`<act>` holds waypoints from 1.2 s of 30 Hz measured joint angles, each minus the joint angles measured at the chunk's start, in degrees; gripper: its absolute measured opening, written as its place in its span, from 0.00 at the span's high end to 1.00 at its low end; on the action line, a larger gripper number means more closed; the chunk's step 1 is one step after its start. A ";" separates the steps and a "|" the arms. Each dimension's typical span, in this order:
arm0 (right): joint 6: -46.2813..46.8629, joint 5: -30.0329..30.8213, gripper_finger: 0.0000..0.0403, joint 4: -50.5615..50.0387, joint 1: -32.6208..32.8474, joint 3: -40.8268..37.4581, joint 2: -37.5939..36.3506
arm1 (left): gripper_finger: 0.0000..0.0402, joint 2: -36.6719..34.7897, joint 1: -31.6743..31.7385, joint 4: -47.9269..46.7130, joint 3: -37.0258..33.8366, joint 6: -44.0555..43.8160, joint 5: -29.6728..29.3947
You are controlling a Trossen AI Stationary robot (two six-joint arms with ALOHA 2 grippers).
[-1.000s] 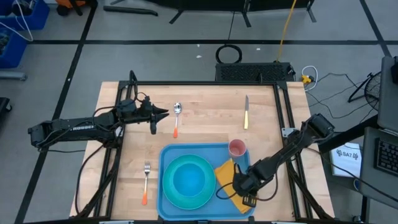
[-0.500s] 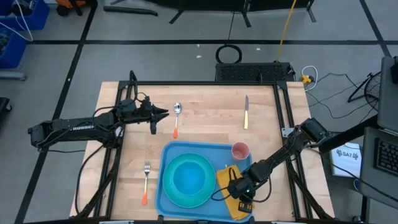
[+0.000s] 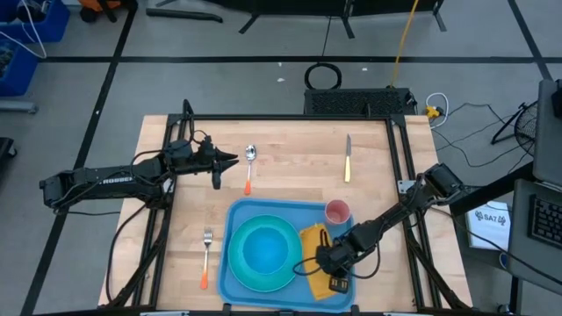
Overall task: Set up tray
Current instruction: Put the yellow napkin on the blue serving tray to the right of the light green plate
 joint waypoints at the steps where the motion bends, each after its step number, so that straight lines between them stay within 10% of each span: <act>1: 0.03 0.16 1.00 0.88 -0.13 -0.02 0.11 | 0.80 0.00 0.00 0.00 0.00 -0.04 0.00; 11: 1.17 1.96 1.00 14.74 -0.26 -4.49 0.08 | 0.80 0.00 -0.04 0.00 0.00 0.18 0.20; 23: -4.11 18.70 1.00 3.71 0.78 -5.39 -11.25 | 0.80 0.00 -0.07 -0.04 0.00 0.40 0.50; 36: -15.47 15.63 1.00 8.12 -8.20 -8.19 -10.47 | 0.80 0.01 -0.07 -0.07 0.00 -0.03 0.41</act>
